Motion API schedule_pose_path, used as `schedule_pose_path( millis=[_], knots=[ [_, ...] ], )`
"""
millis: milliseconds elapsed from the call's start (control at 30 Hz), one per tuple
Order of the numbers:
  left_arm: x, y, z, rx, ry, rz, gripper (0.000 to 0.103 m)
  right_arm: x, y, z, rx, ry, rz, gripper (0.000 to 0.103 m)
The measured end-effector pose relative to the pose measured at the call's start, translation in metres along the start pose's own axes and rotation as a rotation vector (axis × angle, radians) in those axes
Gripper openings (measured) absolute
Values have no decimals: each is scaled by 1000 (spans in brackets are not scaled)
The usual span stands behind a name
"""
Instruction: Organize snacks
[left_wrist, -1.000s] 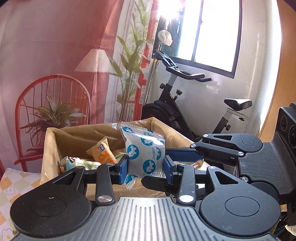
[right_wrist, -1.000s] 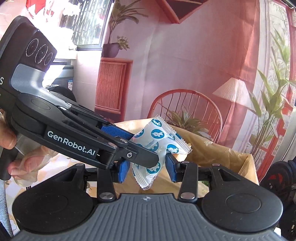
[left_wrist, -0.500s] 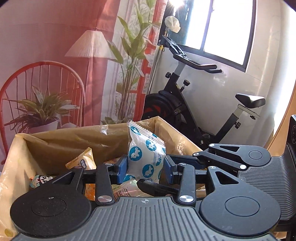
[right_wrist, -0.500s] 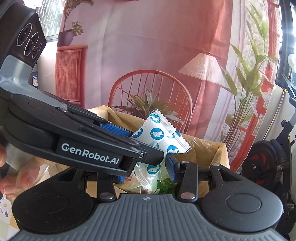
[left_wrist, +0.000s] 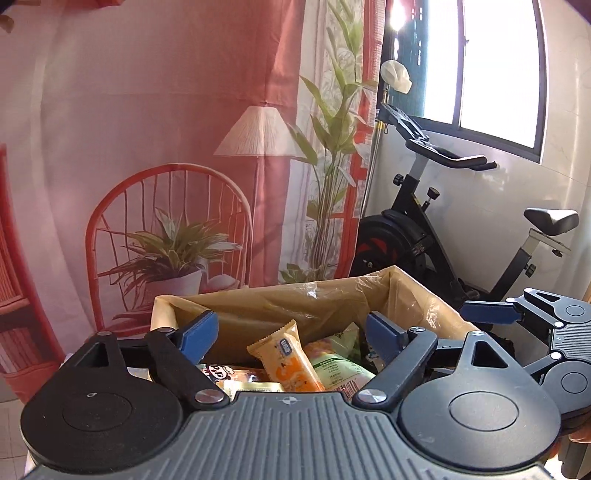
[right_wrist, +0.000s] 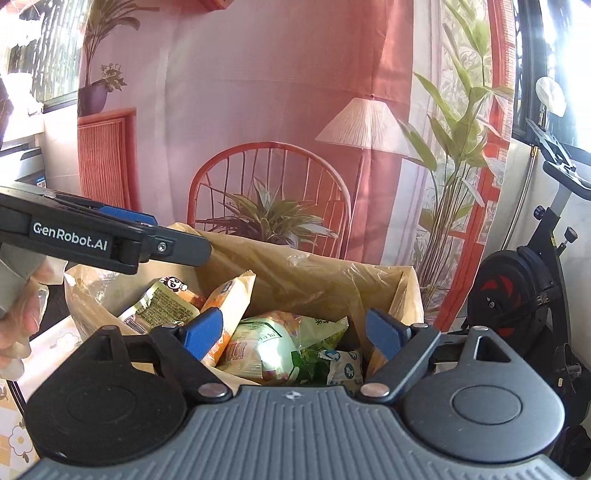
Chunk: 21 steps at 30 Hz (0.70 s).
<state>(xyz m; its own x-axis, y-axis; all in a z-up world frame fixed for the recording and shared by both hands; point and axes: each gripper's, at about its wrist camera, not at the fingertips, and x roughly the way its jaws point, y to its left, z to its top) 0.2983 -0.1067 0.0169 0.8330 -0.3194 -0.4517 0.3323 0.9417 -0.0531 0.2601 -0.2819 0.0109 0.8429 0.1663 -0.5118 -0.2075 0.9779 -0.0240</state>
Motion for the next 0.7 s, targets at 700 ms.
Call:
schedule_pose_path(
  millis=[700],
  knots=[
    [-133,10,6,30,-120,292,95,-71,51,35,85,-125,-28,103]
  ],
)
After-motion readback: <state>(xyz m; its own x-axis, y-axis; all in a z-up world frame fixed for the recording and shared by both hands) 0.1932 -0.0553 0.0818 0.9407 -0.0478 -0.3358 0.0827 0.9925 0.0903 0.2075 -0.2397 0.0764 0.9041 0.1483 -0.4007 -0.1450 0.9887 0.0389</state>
